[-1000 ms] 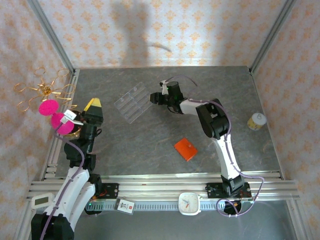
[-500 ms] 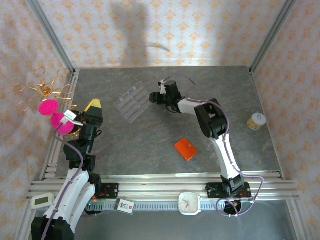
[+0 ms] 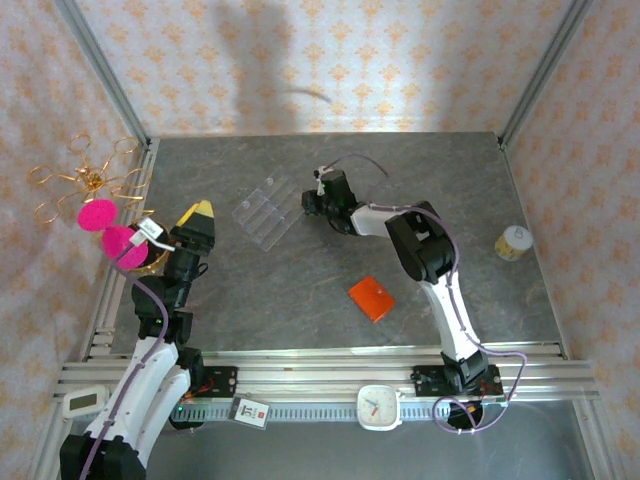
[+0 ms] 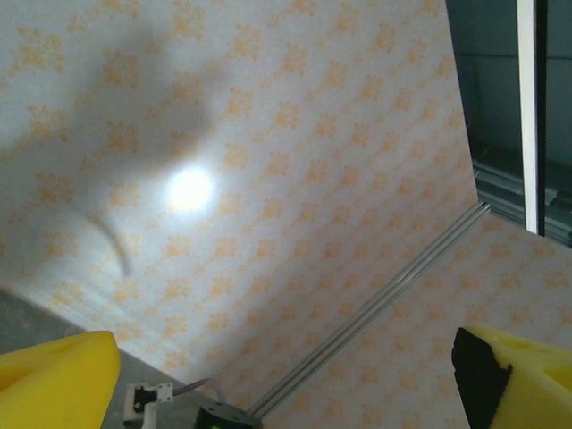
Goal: Take the credit cards out of the card holder
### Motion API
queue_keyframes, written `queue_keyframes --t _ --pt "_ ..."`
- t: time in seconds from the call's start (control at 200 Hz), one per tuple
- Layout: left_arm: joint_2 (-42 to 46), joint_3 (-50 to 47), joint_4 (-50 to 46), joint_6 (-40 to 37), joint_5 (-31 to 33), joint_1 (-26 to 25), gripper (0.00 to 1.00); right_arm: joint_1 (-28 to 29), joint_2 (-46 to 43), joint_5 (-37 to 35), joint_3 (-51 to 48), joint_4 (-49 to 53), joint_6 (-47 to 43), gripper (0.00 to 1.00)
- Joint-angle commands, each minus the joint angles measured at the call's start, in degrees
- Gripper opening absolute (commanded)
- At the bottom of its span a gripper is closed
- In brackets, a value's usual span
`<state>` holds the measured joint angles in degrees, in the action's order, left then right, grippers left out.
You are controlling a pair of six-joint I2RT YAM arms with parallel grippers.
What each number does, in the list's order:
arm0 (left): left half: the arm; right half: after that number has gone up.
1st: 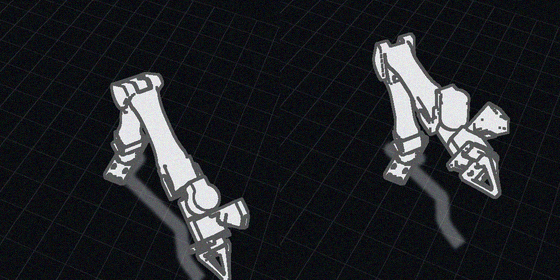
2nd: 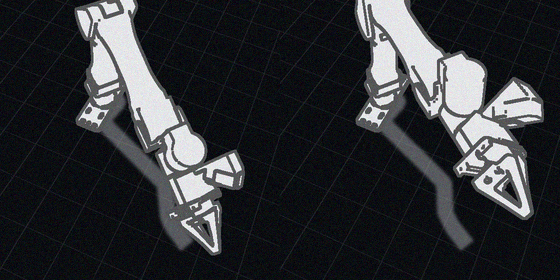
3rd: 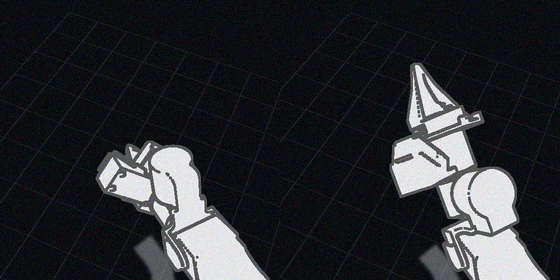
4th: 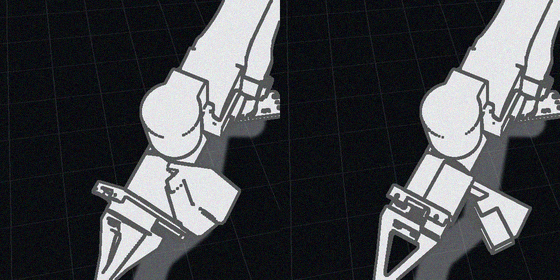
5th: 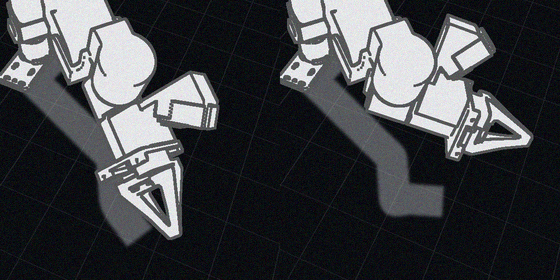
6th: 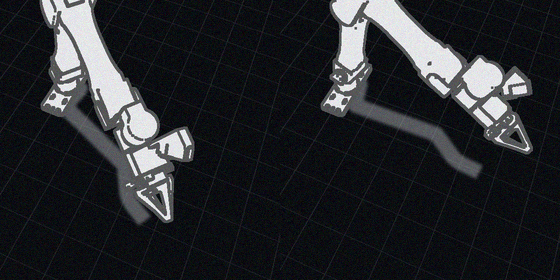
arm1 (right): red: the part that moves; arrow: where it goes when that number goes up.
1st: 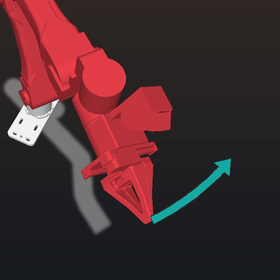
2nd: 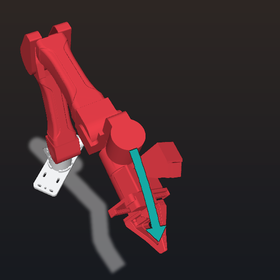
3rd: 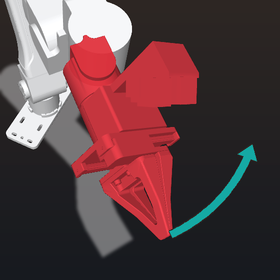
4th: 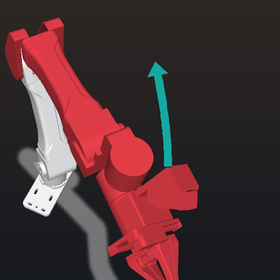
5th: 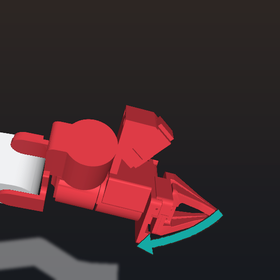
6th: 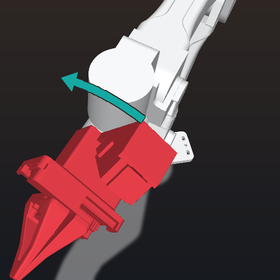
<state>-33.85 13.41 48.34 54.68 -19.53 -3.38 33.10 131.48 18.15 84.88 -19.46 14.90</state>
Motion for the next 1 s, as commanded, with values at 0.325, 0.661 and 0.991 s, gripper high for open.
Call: queue_keyframes --t 0.325,0.661,0.991 --pt "-1.8 1.6 -8.7 -4.5 4.8 -6.6 0.87 7.1 -17.0 -33.3 -19.5 5.5 15.3 0.12" --pt "-10.4 -3.3 -7.9 -4.2 11.4 -18.1 0.67 14.7 -29.3 -43.1 -38.2 9.1 30.1 0.17" --pt "-19.5 -2.0 -14.7 -6.8 17.6 -22.4 0.27 17.3 -45.1 -38.1 -50.4 4.6 27.0 0.52"
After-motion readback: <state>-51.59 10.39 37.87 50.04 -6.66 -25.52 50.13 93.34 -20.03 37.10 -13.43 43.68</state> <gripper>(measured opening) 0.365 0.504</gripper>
